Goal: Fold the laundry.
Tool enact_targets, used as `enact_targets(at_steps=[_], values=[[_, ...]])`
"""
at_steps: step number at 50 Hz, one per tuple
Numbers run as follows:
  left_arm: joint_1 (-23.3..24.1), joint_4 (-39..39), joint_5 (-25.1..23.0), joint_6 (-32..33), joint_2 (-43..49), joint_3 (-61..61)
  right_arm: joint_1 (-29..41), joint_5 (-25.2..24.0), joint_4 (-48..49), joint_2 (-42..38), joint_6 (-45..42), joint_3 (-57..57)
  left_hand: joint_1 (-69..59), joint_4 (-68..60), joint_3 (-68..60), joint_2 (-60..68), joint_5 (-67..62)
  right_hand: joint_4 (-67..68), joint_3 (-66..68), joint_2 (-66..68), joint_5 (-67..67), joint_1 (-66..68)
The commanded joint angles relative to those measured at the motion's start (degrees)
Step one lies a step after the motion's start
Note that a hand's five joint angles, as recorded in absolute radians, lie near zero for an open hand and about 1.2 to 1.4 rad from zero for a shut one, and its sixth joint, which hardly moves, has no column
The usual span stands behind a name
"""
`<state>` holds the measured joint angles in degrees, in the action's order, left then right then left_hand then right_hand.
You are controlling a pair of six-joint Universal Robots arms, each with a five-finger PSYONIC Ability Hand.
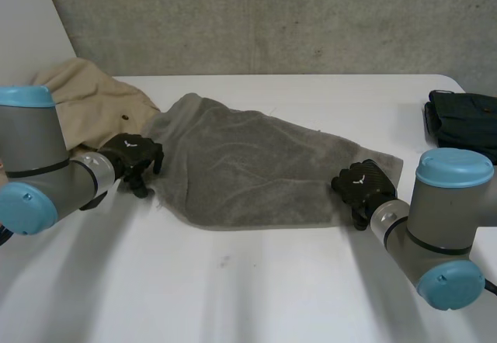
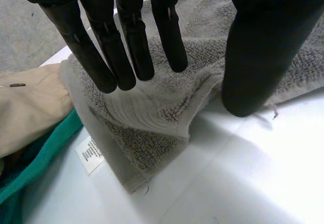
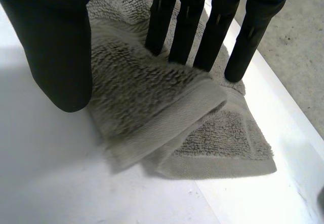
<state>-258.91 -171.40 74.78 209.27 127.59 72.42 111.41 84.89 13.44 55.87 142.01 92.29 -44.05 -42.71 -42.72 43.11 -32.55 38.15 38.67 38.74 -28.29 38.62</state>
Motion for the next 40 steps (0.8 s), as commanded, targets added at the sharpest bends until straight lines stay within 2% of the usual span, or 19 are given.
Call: enact_targets(at_steps=[1, 3, 7, 11, 18, 23, 28, 32, 34, 40], values=[[0.07, -1.3, 0.37, 0.35, 0.12, 0.09, -0.93, -0.16, 1.41, -0.68, -0.06, -0.79, -26.35, -27.69, -27.68, 27.29, -27.85, 41.79, 41.27, 41.2, -41.65, 41.32], [0.16, -1.74, 0.46, 0.18, 0.12, 0.09, -1.28, 0.19, 2.03, -0.33, 0.02, -1.06, -35.9, -37.24, -37.23, 36.84, -37.4, 41.85, 41.33, 41.26, -41.71, 41.38], [0.07, -2.01, 0.81, -0.26, -0.76, 0.26, -2.42, 0.72, 3.26, 1.95, 1.25, -0.18, -35.95, -37.29, -37.28, 36.89, -37.45, 41.85, 41.33, 41.26, -41.71, 41.38], [-0.11, -1.92, -0.15, -0.88, -3.74, 1.75, -3.92, 0.28, 1.6, 7.75, 1.87, 0.09, -35.95, -37.29, -37.28, 36.89, -37.45, 41.85, 41.33, 41.26, -41.71, 41.38], [-0.9, -0.69, -2.97, -1.84, -16.3, 6.15, -8.31, -1.3, -13.85, 19.26, 1.78, -3.33, -35.95, -37.29, -37.28, 36.89, -37.45, 41.85, 41.33, 41.26, -41.71, 41.38], [-1.42, 1.94, -3.14, -4.56, -33.15, 7.56, -13.23, -5.6, -26.5, 27.69, 3.09, -11.58, -35.95, -37.29, -37.28, 36.89, -37.45, 41.85, 41.33, 41.26, -41.71, 41.38], [-1.6, 3.18, -3.84, -6.68, -43.38, 7.38, -17.71, -10.35, -35.31, 30.17, 5.65, -19.24, -35.95, -37.29, -37.28, 36.89, -37.45, 41.85, 41.33, 41.26, -41.71, 41.38], [-0.9, 6.95, -4.11, -5.8, -41.55, 7.29, -20.88, -14.57, -42.86, 27.72, 5.65, -22.32, -35.95, -37.29, -37.28, 36.89, -37.45, 41.85, 41.33, 41.26, -41.71, 41.38], [0.67, 8.97, -3.76, -3.88, -37.88, 6.94, -20.8, -16.5, -46.37, 24.48, 4.52, -23.03, -35.95, -37.29, -37.28, 36.89, -37.45, 41.85, 41.33, 41.26, -41.71, 41.38], [3.67, 9.77, -1.48, -0.17, -25.48, 4.05, -17.81, -16.25, -50.18, 16.47, 0.11, -24.35, -35.95, -37.29, -37.28, 36.89, -37.45, 41.85, 41.33, 41.26, -41.71, 41.38]])
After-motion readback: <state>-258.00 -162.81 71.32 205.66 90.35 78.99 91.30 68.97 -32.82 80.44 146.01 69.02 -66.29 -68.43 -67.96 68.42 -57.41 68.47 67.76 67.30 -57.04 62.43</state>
